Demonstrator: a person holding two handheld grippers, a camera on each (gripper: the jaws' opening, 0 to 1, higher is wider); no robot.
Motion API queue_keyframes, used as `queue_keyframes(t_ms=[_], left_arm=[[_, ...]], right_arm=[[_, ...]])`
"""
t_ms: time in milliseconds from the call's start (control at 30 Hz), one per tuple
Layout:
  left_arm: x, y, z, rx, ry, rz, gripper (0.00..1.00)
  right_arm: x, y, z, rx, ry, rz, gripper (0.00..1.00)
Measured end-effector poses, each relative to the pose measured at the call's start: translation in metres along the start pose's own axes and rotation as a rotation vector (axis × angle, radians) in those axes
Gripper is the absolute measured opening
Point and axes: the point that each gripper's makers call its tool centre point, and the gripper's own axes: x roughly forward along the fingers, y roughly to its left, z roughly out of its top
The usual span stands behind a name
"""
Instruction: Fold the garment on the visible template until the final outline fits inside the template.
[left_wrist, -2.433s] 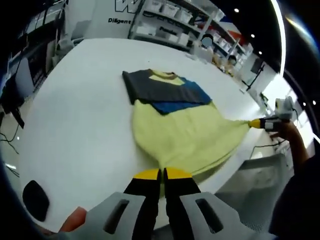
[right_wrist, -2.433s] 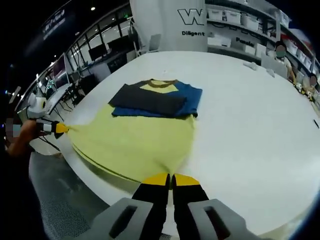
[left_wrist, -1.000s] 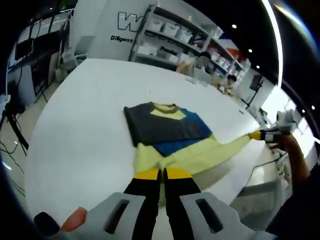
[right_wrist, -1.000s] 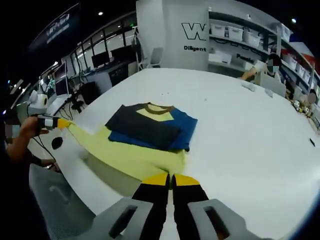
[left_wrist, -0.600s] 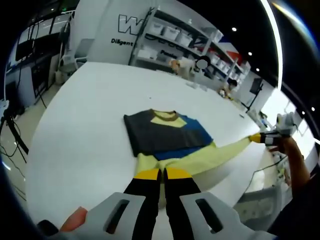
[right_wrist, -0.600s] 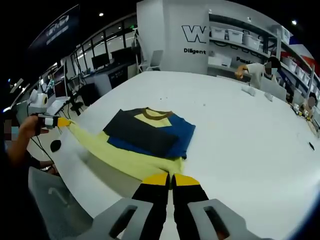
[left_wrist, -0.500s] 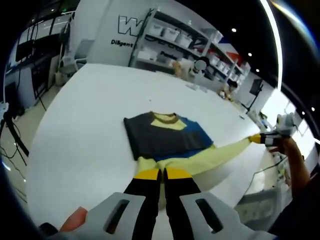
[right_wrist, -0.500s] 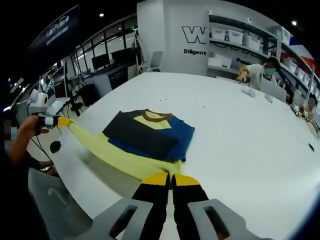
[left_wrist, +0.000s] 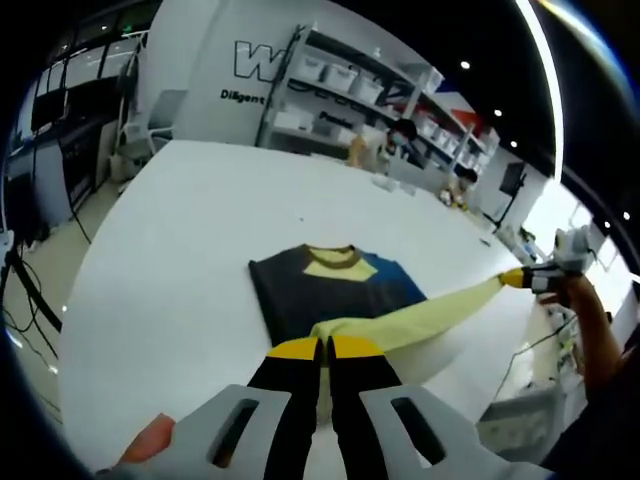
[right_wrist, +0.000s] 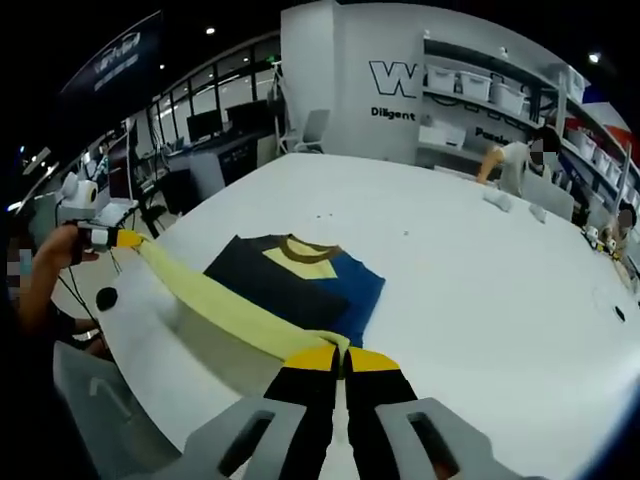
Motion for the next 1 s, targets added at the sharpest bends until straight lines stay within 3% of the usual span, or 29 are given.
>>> queue_keyframes(t_ms=[567, 1000], left_arm=[[0.018, 0.006, 0.035, 0.009, -0.043, 0.01, 0.0], [0.035, 0.013, 0.053, -0.028, -0.071, 0.009, 0.0]], right_arm=[[0.012, -0.014, 0.039, -0.026, -0.038, -0.006, 0.0], [0.028, -0.024, 0.051, -0.036, -0.037, -0.01, 0.0]])
